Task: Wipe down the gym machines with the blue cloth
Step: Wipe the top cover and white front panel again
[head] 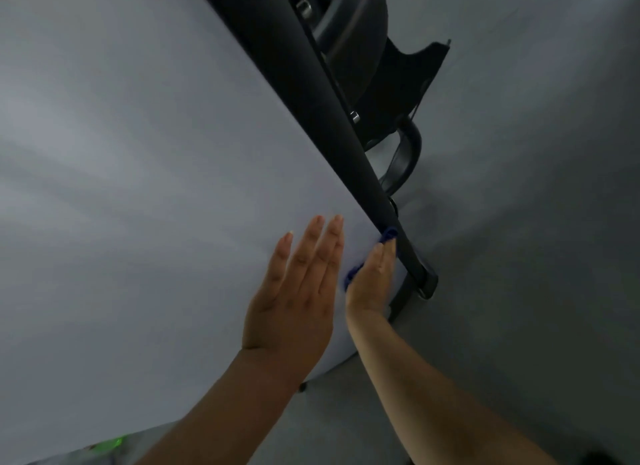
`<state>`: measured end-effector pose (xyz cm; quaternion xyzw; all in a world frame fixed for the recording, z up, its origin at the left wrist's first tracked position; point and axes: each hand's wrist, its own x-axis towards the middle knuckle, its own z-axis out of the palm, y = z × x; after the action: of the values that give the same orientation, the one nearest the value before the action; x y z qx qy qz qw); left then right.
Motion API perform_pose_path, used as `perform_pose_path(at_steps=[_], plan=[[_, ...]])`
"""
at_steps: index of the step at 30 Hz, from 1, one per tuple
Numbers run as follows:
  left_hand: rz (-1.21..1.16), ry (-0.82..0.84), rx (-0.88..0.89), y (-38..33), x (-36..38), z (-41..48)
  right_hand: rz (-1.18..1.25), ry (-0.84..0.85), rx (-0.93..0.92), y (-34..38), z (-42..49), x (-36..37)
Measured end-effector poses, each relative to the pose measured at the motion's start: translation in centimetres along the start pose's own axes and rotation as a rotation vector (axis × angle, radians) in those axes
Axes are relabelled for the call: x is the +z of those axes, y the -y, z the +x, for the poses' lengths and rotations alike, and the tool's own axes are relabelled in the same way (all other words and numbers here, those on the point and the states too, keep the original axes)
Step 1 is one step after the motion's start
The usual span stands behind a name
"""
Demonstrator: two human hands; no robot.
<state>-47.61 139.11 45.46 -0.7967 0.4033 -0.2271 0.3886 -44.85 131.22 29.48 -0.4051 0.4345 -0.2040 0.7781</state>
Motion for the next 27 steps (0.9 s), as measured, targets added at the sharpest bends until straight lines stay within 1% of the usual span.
perform_pose_path(at_steps=[1, 2, 3, 4, 5, 6, 7, 9, 10, 11, 12, 14, 15, 16, 17, 19, 20, 22, 24, 26, 27], plan=[[-0.011, -0.005, -0.019, -0.8, 0.4, 0.2, -0.015, 0.021, -0.047, -0.1, 0.1, 0.3], [-0.039, 0.003, -0.037, -1.6, 0.6, 0.5, -0.074, 0.061, -0.135, 0.3, -0.1, 0.4], [-0.070, 0.006, -0.048, -2.5, 0.8, 0.8, -0.164, 0.052, -0.255, -0.8, 0.2, 0.4], [-0.093, -0.003, -0.057, -3.5, 1.3, 0.8, -0.218, 0.099, -0.384, -1.2, -0.2, 0.1], [-0.093, -0.015, -0.064, -4.6, 2.1, 0.8, -0.272, 0.130, -0.450, -2.9, 0.9, -0.3], [-0.074, -0.015, -0.064, -5.6, 2.7, 0.7, -0.197, 0.144, -0.424, -4.4, 2.0, -0.7], [-0.054, 0.000, -0.051, -6.5, 3.4, 0.6, -0.126, 0.142, -0.308, -5.6, 2.9, -1.2], [-0.031, 0.025, -0.034, -8.1, 4.8, 0.5, -0.173, 0.116, -0.145, -7.7, 4.5, -2.4], [-0.027, 0.026, -0.046, -9.0, 5.6, 0.3, -0.230, 0.113, -0.135, -9.1, 5.6, -2.8], [-0.029, 0.025, -0.060, -9.9, 6.2, 0.3, -0.235, 0.118, -0.125, -9.8, 6.3, -3.0], [-0.032, 0.024, -0.069, -10.8, 6.7, 0.3, -0.270, 0.132, -0.183, -10.4, 6.9, -2.9], [-0.053, 0.032, -0.054, -12.9, 8.1, 0.3, -0.331, 0.185, -0.398, -10.8, 7.2, -2.3], [-0.057, 0.027, -0.046, -13.9, 8.8, 0.2, -0.313, 0.190, -0.457, -11.4, 7.5, -2.7], [-0.043, 0.012, -0.050, -14.7, 9.5, 0.0, -0.296, 0.185, -0.455, -12.4, 8.3, -3.2], [-0.021, -0.005, -0.063, -15.5, 10.2, -0.2, -0.255, 0.160, -0.414, -13.6, 9.4, -3.8], [0.001, -0.020, -0.094, -16.6, 11.5, -0.5, -0.205, 0.129, -0.227, -17.2, 12.5, -5.3], [0.007, -0.031, -0.102, -17.3, 12.1, -0.6, -0.217, 0.142, -0.172, -18.6, 13.8, -6.2], [0.012, -0.059, -0.125, -18.9, 13.5, -1.2, -0.316, 0.132, -0.137, -20.9, 15.7, -7.2], [-0.004, -0.067, -0.167, -20.9, 14.8, -1.7, -0.240, 0.131, -0.180, -21.2, 15.7, -7.1], [-0.013, -0.060, -0.190, -23.1, 16.1, -2.4, -0.190, 0.186, -0.359, -21.4, 15.2, -7.3], [-0.002, -0.057, -0.196, -24.1, 16.7, -2.6, -0.191, 0.207, -0.458, -22.7, 15.7, -7.7]])
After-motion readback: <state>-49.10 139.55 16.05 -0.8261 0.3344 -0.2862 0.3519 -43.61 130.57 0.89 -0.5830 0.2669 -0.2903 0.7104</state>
